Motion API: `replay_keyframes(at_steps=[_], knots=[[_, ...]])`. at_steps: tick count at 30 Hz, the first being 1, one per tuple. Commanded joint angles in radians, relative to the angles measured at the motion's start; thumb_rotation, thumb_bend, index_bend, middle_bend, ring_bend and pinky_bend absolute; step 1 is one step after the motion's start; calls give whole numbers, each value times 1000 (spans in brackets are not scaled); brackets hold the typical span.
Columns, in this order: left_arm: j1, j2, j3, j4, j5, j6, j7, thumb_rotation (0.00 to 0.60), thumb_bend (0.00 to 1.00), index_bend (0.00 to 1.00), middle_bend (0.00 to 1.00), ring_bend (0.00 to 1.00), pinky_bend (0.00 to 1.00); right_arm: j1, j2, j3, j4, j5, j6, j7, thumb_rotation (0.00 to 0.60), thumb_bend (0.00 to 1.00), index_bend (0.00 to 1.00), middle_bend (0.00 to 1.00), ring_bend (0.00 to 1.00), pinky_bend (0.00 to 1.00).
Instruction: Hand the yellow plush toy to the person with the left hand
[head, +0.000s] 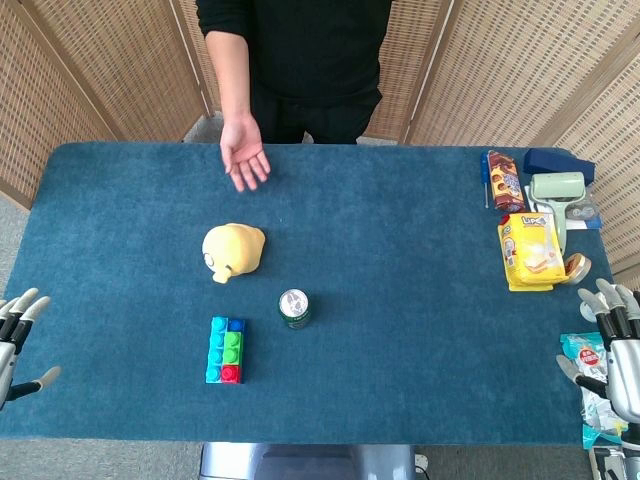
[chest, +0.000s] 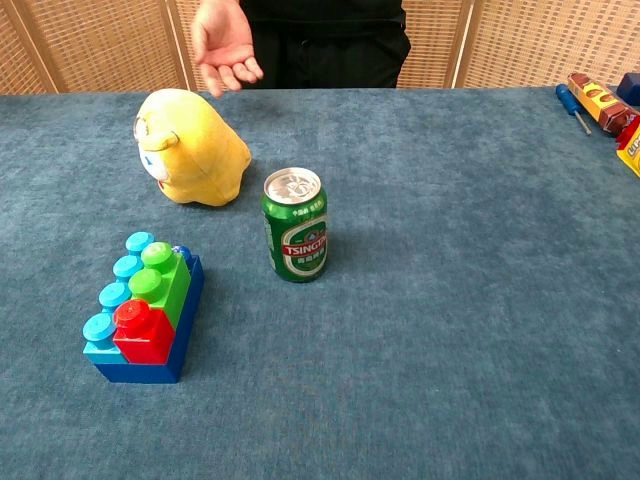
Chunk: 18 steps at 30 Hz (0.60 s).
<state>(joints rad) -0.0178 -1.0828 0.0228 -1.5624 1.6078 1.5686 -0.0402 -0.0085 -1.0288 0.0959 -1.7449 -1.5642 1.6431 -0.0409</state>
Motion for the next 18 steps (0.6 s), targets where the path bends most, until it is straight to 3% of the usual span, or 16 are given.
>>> replay_keyframes(at_steps=[1,12,18], knots=[[-1,-1,-1,2,-2,-2,0,600,115,0,0,0,71,0,1,0,1,-1,0,2,600,66,132,0,11,0],[-22,-9,-15,5,-13,-29,-6,600,115,0,0,0,70,-2,6,1,-2,7,-1,14,600,67,132,0,11,0],[-130,-53,-83,38,21,-78,-97,600,114,0,0,0,71,9,7,6,-2,25,-23,14,600,68,132,0,11,0]])
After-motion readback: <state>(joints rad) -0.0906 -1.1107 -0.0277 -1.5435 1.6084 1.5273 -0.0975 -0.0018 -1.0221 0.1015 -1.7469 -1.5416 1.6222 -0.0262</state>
